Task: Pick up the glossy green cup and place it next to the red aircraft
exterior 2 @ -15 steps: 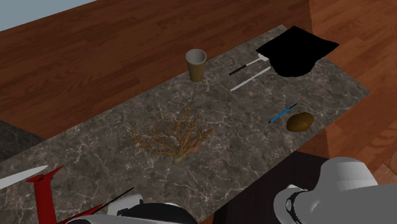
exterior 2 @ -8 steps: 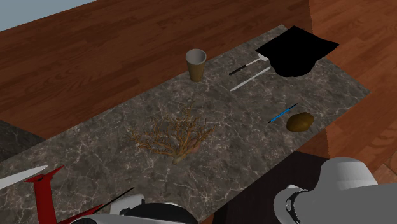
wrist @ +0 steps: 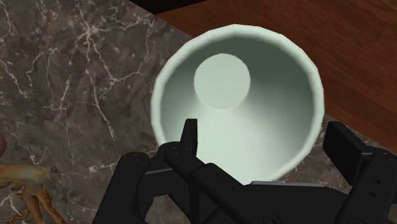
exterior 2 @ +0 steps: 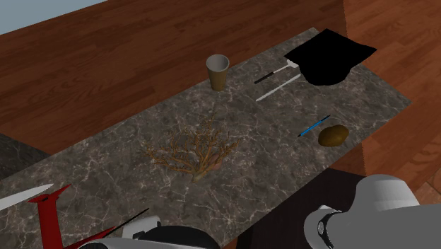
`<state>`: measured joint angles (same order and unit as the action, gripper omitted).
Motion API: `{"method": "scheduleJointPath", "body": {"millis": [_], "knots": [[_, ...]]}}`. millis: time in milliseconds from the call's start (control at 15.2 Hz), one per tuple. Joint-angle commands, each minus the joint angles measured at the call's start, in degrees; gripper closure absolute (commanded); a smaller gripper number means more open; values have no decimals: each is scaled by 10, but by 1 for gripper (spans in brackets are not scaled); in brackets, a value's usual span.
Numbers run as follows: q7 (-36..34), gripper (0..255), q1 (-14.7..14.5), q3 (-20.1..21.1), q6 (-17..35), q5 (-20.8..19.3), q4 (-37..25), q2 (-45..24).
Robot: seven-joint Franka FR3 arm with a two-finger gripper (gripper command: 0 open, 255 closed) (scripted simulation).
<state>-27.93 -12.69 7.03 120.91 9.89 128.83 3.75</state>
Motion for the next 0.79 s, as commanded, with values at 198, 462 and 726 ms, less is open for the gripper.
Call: {"method": "scheduleJointPath", "body": {"millis": [198, 462, 726], "knots": [[-2, 0, 5, -6, -74, -5, -49, 24], [-2, 0, 5, -6, -74, -5, -49, 24], [-2, 0, 5, -6, -74, -5, -49, 24]]}}
